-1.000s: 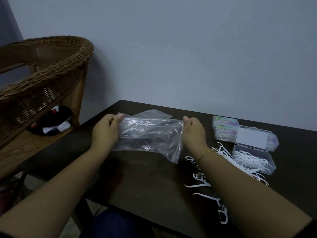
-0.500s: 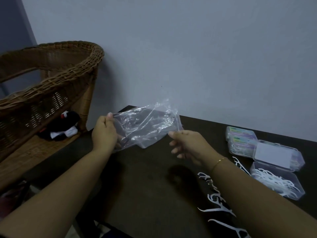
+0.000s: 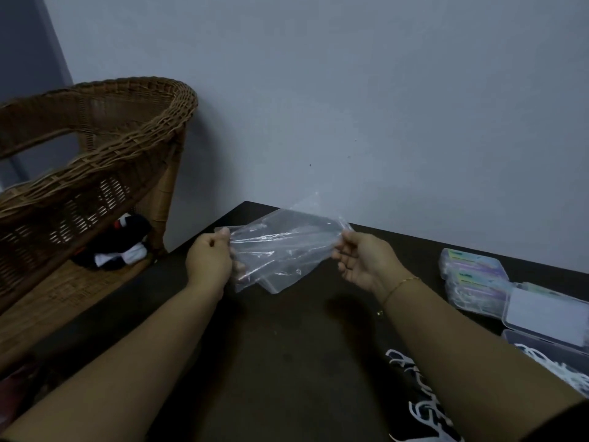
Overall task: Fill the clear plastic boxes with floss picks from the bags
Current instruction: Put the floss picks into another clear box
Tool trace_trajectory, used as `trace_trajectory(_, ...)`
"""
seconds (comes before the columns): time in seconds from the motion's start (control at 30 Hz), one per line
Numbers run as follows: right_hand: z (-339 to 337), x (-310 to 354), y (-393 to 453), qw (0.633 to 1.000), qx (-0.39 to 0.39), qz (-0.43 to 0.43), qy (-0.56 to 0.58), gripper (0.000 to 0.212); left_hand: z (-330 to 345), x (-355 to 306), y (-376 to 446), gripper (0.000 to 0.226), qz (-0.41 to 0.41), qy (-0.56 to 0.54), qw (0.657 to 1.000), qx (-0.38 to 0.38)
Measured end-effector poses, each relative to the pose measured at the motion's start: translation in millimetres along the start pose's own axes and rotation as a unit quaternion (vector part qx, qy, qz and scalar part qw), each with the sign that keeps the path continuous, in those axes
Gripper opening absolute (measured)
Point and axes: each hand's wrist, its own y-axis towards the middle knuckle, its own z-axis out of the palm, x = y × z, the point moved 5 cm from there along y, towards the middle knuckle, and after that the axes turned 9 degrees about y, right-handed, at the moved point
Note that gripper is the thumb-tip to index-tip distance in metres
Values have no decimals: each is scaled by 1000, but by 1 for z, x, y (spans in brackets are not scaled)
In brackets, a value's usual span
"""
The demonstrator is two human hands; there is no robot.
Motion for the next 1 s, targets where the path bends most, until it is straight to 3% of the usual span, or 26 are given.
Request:
trace_trajectory(0.13, 0, 13, 22, 993, -65, -37, -90, 21, 18, 3, 3, 28, -15, 116, 992, 43)
trace_trajectory(0.23, -2, 14, 37, 984, -69, -24, -162, 28, 25, 8, 7, 39, -18, 137, 989, 51)
trace_trajectory(0.33, -2, 15, 48, 962, -101, -35, -251, 51, 22, 4, 4, 74, -10, 215, 977, -13)
trace_trajectory(0.43, 4, 21, 55, 877, -134, -168, -429, 68, 26, -19, -7, 70, 134, 354, 924, -60)
trace_trajectory(0.53, 36, 20, 44, 744, -32, -340, -575, 58, 55, -29, -14, 49, 267, 468, 840, 53)
trace_trajectory(0.63, 51, -7, 56, 649, 81, -278, -703, 63, 78, -8, -12, 55, 245, 570, 758, 203)
trace_trajectory(0.7, 45, -25, 68, 615, 111, -194, -756, 66, 82, 9, -9, 62, 205, 597, 733, 254)
trace_trajectory(0.87, 38, -35, 78, 605, 112, -158, -773, 69, 83, 17, -4, 68, 187, 612, 724, 257)
trace_trajectory(1.0, 40, -25, 70, 644, 111, -173, -737, 67, 82, 10, -2, 85, 199, 581, 759, 215)
